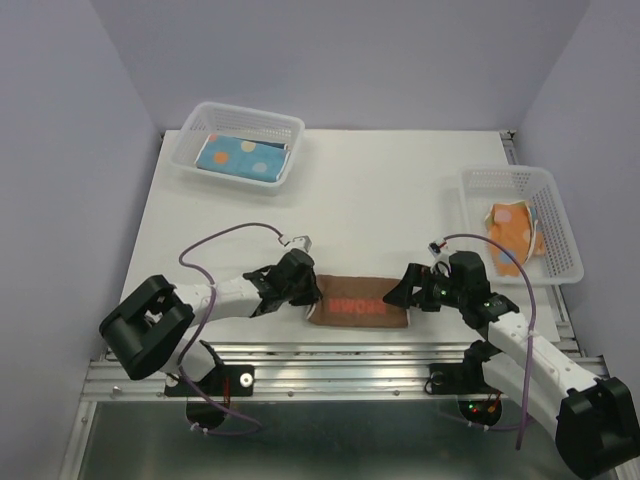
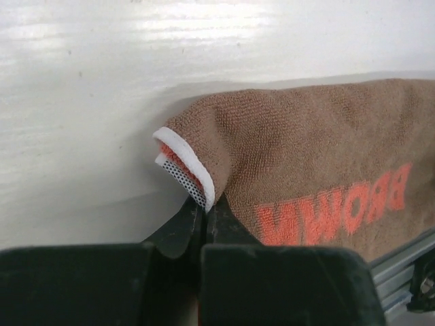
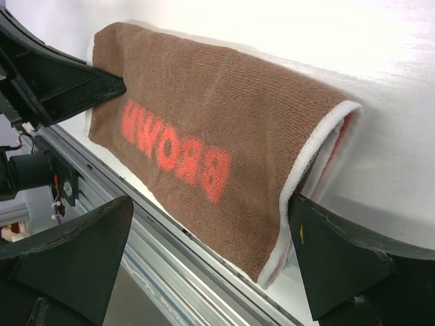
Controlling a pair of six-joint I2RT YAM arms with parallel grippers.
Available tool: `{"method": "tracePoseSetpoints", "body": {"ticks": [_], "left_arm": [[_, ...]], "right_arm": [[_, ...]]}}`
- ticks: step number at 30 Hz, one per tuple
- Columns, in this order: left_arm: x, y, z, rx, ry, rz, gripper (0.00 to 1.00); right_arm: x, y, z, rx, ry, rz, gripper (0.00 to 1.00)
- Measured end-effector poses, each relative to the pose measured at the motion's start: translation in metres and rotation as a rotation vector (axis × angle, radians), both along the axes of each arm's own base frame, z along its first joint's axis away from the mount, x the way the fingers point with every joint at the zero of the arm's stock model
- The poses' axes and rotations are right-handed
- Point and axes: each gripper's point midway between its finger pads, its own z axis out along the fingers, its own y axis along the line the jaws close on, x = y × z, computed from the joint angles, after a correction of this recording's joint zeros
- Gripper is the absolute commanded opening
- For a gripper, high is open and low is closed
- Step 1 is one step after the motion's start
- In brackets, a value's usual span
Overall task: Fold and stack the towels
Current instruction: Neatly place the folded towel into the bin
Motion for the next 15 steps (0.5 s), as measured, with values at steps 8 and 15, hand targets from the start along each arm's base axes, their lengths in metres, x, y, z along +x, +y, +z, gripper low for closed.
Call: {"method": "tracePoseSetpoints", "body": {"ticks": [8,15], "left_arm": [[0.019,-0.007,0.007,0.176,-0.079,0.03,0.0],[0.064,-0.006,0.05,0.343,-0.262,0.051,0.0]], "right_arm": [[0.011,-0.008,-0.002,-0.042,-0.041,-0.051,1.0],[0.033,-0.025,0.019,-0.076,-0.187,-0.182,1.0]]}}
